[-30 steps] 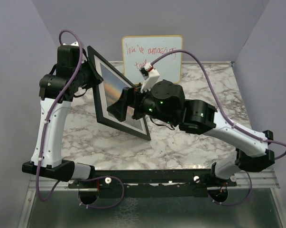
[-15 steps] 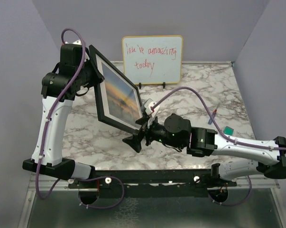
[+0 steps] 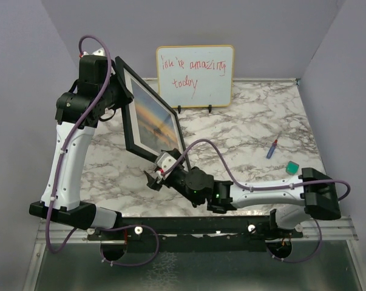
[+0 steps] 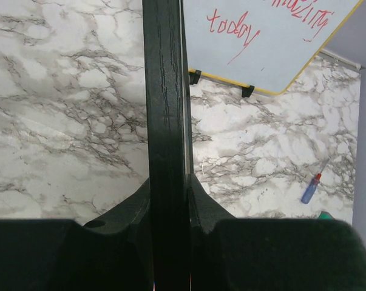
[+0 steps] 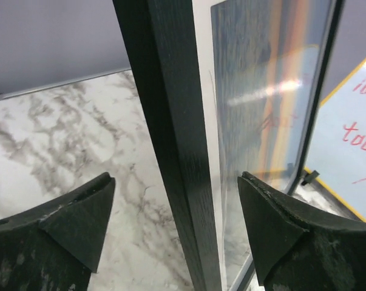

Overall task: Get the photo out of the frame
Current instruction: Turn over the photo frame at the center of the board.

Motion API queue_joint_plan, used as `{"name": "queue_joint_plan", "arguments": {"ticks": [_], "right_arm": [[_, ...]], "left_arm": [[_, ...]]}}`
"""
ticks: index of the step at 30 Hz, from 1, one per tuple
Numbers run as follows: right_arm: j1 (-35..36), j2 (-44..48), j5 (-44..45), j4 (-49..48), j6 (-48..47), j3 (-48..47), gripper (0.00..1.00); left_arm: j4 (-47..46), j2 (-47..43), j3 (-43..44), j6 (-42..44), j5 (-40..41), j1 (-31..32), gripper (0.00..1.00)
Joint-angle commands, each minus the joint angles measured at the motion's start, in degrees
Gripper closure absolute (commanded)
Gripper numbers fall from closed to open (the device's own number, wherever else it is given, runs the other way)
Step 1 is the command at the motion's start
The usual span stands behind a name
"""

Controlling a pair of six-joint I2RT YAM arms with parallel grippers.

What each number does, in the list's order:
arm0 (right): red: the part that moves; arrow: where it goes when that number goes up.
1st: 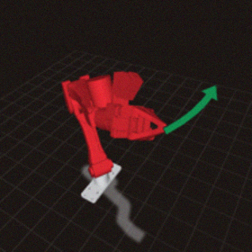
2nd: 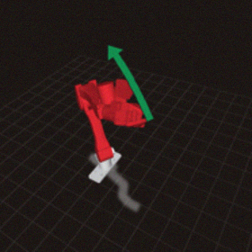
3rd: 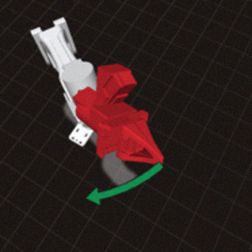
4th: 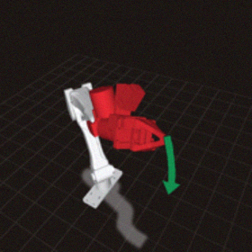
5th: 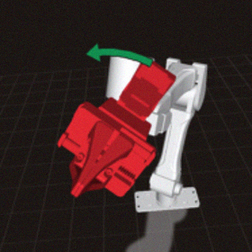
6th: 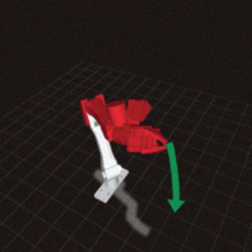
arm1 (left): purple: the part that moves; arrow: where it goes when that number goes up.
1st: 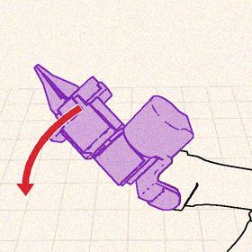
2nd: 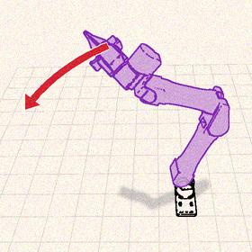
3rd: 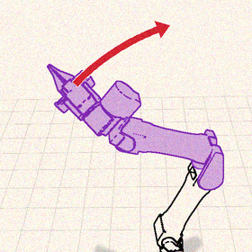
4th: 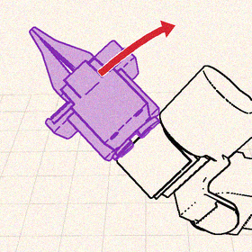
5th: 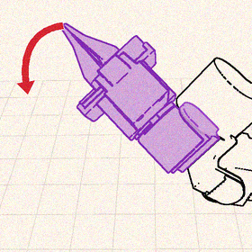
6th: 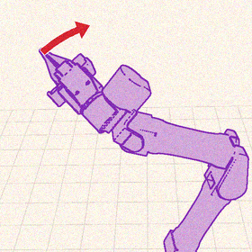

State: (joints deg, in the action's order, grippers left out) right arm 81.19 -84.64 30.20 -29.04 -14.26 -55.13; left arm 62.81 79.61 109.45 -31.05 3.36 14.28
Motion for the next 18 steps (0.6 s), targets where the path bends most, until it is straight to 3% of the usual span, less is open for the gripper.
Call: {"name": "queue_joint_plan", "arguments": {"ticks": [1, 12, 18], "right_arm": [[0.80, -4.90, 10.13, -18.64, -12.75, -0.67, 0.17], [1.67, -14.72, 23.02, -29.17, -26.63, -8.06, 0.37], [2.26, -15.67, 26.81, -33.31, -28.57, -8.68, 0.57]], "left_arm": [[0.48, 0.23, -2.83, 2.72, 3.09, 1.36, 1.00], [0.39, -0.46, -4.35, 2.14, 2.90, 1.36, 1.00], [0.37, -0.71, -4.33, 1.88, 3.88, 1.36, 1.00]]}}
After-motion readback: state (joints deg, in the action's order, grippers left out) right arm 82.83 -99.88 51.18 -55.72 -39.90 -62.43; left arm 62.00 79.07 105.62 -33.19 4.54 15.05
